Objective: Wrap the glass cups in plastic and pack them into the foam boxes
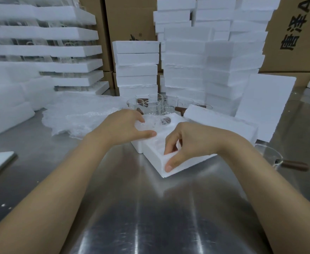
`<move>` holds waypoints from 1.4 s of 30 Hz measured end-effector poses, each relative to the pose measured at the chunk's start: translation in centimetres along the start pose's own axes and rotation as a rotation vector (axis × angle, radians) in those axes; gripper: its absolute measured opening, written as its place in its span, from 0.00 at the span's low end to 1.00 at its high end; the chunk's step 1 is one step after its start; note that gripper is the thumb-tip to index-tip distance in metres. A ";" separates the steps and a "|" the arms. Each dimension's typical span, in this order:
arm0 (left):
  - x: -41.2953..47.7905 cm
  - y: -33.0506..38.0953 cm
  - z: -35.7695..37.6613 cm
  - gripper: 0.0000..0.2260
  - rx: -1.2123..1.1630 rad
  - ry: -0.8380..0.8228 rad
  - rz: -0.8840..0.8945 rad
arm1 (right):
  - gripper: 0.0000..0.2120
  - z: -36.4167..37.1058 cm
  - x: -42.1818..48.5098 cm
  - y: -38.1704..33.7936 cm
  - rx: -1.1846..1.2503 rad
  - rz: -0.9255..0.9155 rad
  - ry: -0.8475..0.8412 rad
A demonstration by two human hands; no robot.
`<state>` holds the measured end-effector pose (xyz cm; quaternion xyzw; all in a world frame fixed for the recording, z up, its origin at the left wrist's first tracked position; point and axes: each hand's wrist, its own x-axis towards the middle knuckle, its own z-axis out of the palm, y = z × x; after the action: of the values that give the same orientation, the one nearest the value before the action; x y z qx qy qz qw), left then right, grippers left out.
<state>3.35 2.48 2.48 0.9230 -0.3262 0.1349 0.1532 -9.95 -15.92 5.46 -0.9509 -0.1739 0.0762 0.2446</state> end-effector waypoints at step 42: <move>-0.9 -1.5 -2.0 0.58 -0.647 -0.444 -0.167 | 0.09 -2.6 1.2 3.8 1.762 -0.270 1.090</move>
<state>3.36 4.86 3.74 0.8571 -0.3008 -0.1905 0.3723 -7.14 -19.67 5.77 -0.3139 -0.0276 -0.2912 0.9033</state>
